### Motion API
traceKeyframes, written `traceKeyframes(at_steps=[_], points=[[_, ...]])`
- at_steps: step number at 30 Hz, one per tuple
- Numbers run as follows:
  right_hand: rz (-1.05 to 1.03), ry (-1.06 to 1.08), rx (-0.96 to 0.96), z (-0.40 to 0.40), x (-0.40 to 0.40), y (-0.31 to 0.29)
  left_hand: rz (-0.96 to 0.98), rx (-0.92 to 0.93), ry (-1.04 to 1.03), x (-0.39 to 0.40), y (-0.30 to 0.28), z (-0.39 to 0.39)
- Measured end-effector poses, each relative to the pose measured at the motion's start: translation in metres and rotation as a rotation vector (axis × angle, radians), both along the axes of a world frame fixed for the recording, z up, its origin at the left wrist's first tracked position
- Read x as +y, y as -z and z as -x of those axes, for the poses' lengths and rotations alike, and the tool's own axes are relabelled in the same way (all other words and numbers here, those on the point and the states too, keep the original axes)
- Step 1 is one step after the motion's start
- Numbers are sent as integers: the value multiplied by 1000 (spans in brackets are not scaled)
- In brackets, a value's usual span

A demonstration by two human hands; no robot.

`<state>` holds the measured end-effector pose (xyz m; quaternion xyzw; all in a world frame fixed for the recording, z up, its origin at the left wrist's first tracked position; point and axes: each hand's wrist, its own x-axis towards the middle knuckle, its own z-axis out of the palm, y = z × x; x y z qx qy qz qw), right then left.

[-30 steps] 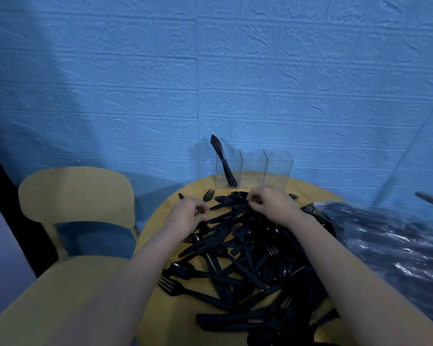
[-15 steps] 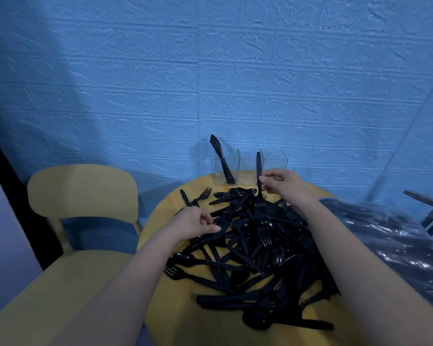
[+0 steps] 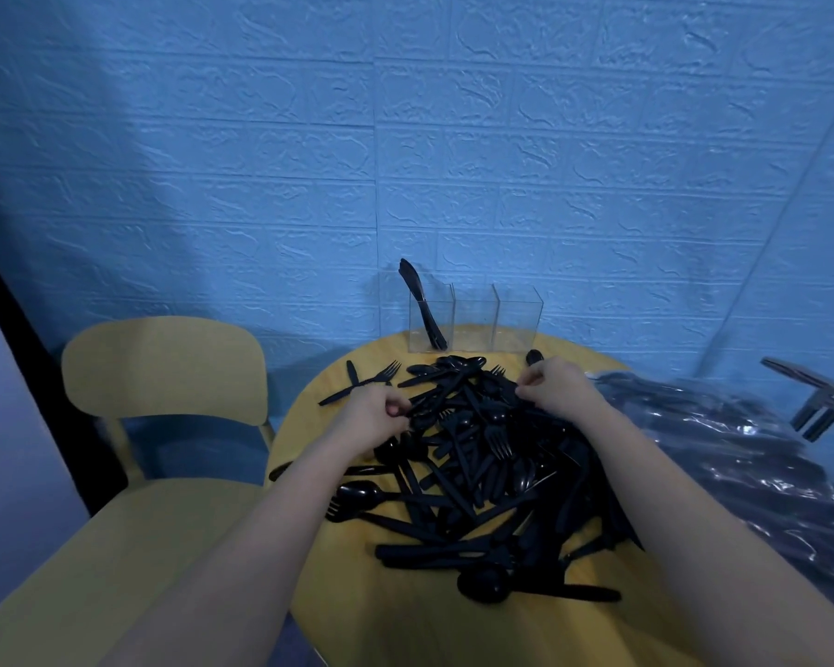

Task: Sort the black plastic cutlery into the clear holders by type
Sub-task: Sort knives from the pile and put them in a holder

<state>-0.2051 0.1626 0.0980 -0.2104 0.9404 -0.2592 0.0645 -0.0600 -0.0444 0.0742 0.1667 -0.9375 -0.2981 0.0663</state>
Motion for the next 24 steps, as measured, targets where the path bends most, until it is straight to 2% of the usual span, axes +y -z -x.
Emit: traceKeyframes(at_steps=[3, 6, 8, 11, 18, 24], points=[[-36, -1, 51, -5, 2, -1, -118, 118, -52, 1, -8, 0], [13, -35, 143, -13, 0, -3, -282, 233, -96, 2, -17, -1], [75, -92, 173, -22, -5, -6, -437, 296, -103, 4, -22, -2], [177, -175, 117, -35, -15, -9, -711, 331, -122, 6, -27, -1], [243, -245, 8, -53, -26, -3, -907, 369, -199, 4, -30, -4], [243, -263, -32, -55, -27, 5, -938, 295, -251, -6, -25, -10]])
